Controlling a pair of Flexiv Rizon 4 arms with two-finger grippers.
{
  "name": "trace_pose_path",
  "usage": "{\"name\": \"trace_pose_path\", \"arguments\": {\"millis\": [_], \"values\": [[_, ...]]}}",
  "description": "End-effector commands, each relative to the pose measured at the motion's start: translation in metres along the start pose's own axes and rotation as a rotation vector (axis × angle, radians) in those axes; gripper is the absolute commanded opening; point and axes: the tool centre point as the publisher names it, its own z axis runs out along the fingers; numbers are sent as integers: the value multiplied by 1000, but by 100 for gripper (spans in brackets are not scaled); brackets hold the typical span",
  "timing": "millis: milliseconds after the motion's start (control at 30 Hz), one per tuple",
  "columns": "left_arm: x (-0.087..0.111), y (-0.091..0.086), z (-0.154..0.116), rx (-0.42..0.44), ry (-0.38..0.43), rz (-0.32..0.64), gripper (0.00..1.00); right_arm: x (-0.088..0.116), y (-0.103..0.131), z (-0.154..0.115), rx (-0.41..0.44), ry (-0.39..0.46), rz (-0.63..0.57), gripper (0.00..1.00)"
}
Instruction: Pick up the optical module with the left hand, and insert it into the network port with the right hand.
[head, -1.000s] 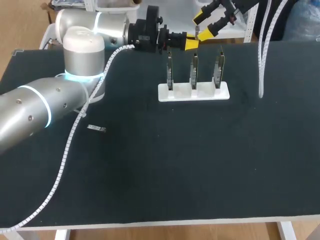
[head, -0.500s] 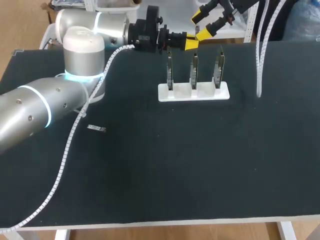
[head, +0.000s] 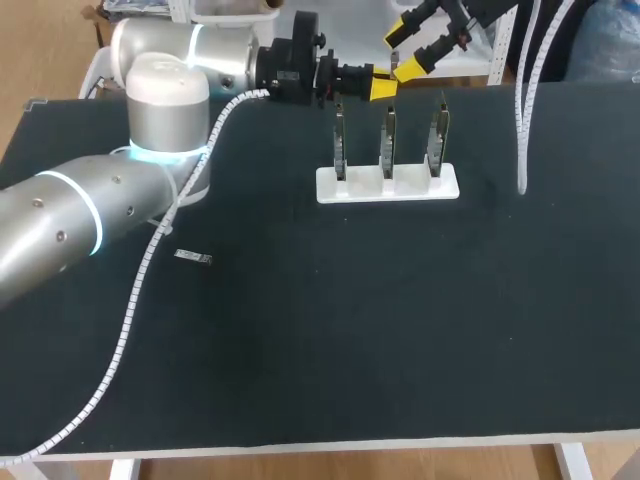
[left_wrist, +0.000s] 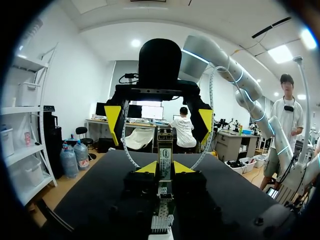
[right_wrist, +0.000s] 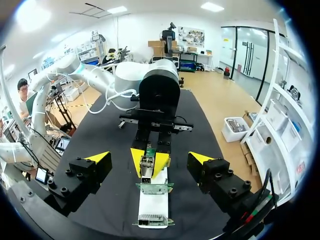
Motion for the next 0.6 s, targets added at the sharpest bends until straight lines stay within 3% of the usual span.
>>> {"name": "trace_pose_path", "arguments": {"millis": [33, 233, 267, 300, 367, 600], "values": [[0, 4, 0, 7, 1, -1, 0, -3, -10, 1, -393, 6, -1, 100], [0, 4, 0, 7, 1, -1, 0, -3, -10, 1, -380, 11, -8, 100], [0, 4, 0, 7, 1, -1, 0, -3, -11, 1, -380, 6, -10, 75], [0, 4, 0, 7, 1, -1, 0, -4, -11, 1, -377, 4, -12, 40], [0, 4, 0, 7, 1, -1, 0, -3, -11, 0, -372, 6, -12, 3], [0, 4, 0, 7, 1, -1, 0, -2, -10, 1, -368, 5, -9, 0]]}}
